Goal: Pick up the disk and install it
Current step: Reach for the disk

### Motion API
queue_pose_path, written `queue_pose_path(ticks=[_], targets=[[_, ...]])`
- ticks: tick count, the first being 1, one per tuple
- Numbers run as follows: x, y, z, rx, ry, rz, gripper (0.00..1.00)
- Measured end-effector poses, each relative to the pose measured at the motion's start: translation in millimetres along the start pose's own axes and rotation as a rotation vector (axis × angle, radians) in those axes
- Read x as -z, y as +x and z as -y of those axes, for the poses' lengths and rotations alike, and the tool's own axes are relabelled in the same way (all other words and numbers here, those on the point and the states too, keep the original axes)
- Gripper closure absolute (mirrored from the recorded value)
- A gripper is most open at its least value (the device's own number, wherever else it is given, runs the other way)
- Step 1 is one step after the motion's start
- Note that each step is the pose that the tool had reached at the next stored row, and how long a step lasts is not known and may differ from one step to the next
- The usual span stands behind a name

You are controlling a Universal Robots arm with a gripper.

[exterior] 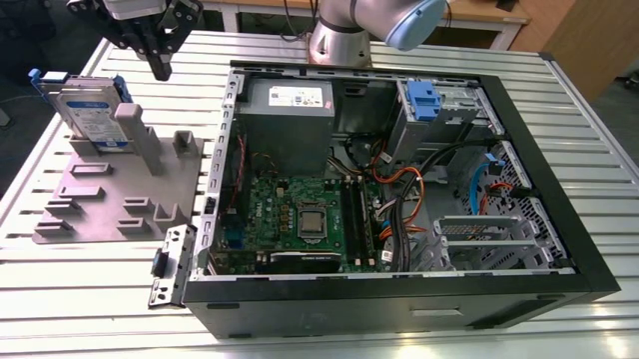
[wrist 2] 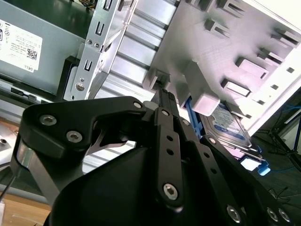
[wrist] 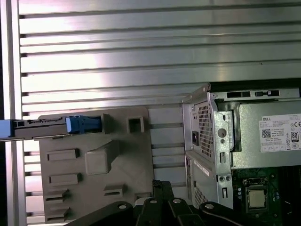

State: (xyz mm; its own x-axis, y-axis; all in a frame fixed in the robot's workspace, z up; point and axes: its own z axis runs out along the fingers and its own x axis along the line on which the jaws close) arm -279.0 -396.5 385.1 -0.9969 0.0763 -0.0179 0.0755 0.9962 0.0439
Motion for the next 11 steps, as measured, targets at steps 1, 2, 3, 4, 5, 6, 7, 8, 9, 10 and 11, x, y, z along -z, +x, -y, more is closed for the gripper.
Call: queue_pose_path(ticks=[1, 2, 3, 4, 5, 6, 7, 8, 9, 10, 11], targets=[[0.0, 0.3, 0.0, 0.000, 0.0001, -0.0001, 0.89], [0.0, 0.5, 0.0, 0.000, 0.0001, -0.0001, 0.89], [0.0, 0.7, 0.1, 0.000, 0.0001, -0.0001, 0.89], [-0.1, 1.0, 0.1, 0.000, 0.0001, 0.0000, 0.89], [-0.1, 1.2, 0.1, 0.000, 0.0000, 0.0000, 0.89], [-0.1, 1.4, 0.1, 0.000, 0.0000, 0.0000, 0.89], [-0.1, 1.7, 0.1, 0.000, 0.0000, 0.0000, 0.89], [-0.1, 1.9, 0.2, 0.000, 0.0000, 0.0000, 0.89], [-0.2, 2.2, 0.2, 0.000, 0.0000, 0.0000, 0.89], [-0.2, 2.4, 0.2, 0.000, 0.0001, -0.0001, 0.89], [-0.2, 2.6, 0.2, 0.000, 0.0001, -0.0001, 0.89]])
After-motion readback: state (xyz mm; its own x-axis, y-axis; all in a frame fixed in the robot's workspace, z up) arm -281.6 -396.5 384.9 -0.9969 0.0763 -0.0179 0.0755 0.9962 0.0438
